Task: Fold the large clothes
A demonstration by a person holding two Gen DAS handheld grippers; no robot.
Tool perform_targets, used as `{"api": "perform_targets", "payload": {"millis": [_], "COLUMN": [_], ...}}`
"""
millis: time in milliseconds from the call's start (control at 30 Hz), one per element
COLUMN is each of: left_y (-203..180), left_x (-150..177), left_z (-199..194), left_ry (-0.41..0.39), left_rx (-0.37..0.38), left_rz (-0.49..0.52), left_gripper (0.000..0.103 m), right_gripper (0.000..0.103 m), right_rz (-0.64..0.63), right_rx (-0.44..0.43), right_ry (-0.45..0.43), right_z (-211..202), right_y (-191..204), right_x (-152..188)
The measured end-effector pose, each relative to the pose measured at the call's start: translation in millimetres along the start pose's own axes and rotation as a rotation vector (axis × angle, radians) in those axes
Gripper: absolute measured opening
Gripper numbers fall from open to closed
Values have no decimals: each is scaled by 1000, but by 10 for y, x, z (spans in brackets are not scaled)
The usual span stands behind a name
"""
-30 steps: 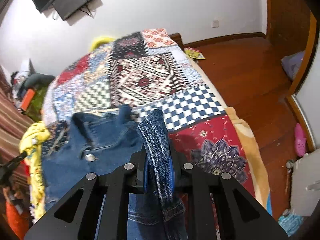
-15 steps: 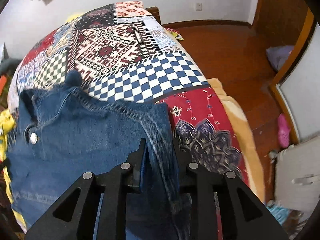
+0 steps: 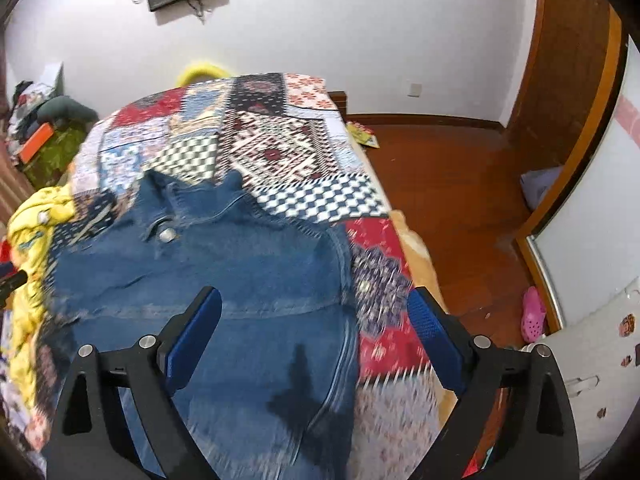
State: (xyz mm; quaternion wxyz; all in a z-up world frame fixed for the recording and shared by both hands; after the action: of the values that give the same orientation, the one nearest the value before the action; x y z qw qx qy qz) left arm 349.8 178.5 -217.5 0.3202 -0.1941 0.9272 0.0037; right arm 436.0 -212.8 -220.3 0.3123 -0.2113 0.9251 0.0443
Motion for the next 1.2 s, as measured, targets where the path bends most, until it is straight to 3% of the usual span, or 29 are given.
{"api": "perform_targets", "payload": {"millis": [267,433,600,767,833,900,1000,1067,1200], "left_y": [38,168,229,346,290,259,129,49,-75], "left_x": [555,1110,1746,2275,2412,2395,2381,2385,2323], "left_z": [-413,-342,-230,2,18,-48,-166,-211,-252], "left_ry": [6,125,325,476,544,521,517,502,456], "left_rx": [30,44,199,230,318,380,488,491,455], "left_rz": [30,5,-120,-271,-349,-392,-436,-408,-321], "left_gripper": [93,94,94,94,94,94,93,84,41], "right_gripper": [93,93,93,93,93,94,95,90,45], "right_rz": [-43,-14,62,174,218,258,257,260,241], "right_rx": [-39,-49,-114,-198,-276,-369,-388,-417,-453], "right_ry": [-15,44,121,196,215,216,182,171,170], "right_z": [-238,-194,-113,9,62,118,132,133,154], "right_y": [256,295,293,338,410,492,522,568,729], "right_x": [406,813,1312,1767,1890,1934,1882,1839,1695]}}
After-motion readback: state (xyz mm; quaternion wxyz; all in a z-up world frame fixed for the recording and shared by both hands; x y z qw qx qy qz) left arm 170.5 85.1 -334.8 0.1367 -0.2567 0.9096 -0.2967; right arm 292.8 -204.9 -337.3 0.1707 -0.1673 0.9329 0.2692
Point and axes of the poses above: each gripper's, at about its wrist camera, not at the fingertips, and z roughly the way its jaws point, y to its left, x to its underside, the point moved 10 cm from there along z, roughly the way its jaws point, and after that the axes turned 15 degrees about -z, right-handed, at the moved point
